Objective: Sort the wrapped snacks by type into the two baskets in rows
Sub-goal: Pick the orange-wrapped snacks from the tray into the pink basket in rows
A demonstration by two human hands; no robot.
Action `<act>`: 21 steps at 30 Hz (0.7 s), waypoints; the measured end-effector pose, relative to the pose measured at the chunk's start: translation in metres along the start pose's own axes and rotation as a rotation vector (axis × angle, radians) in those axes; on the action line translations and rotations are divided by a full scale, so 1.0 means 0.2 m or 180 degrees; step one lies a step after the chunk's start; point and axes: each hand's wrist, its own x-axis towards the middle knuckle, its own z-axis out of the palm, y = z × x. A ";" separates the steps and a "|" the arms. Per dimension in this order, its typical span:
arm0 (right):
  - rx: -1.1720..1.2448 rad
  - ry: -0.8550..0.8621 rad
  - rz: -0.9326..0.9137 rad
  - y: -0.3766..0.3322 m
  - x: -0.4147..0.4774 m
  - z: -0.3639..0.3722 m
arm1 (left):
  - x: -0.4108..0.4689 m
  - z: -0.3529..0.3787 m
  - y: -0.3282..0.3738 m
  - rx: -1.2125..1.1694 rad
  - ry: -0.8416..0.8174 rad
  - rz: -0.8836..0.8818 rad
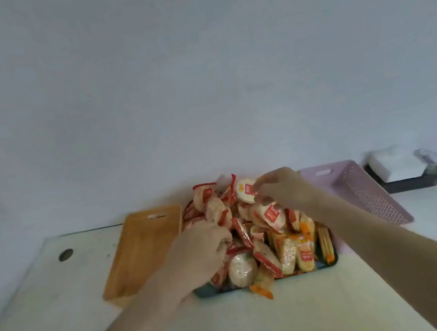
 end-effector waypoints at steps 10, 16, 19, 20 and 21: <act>-0.3389 -0.0846 -0.0909 0.61 -0.02 0.47 | -0.10 0.82 -0.11 0.0727 -0.0607 -0.0531; -0.2512 0.0108 -0.1644 0.81 0.03 0.53 | -0.02 1.03 -0.16 0.0764 0.0469 -0.0705; -0.1759 0.0952 -0.1722 0.86 0.07 0.46 | 0.01 1.06 -0.18 0.0873 0.1058 -0.0750; -0.1500 0.1236 -0.1676 0.88 0.08 0.44 | 0.02 1.07 -0.18 0.0858 0.1151 -0.0774; -0.1236 0.1469 -0.1620 0.89 0.08 0.43 | 0.02 1.08 -0.17 0.0819 0.1216 -0.0818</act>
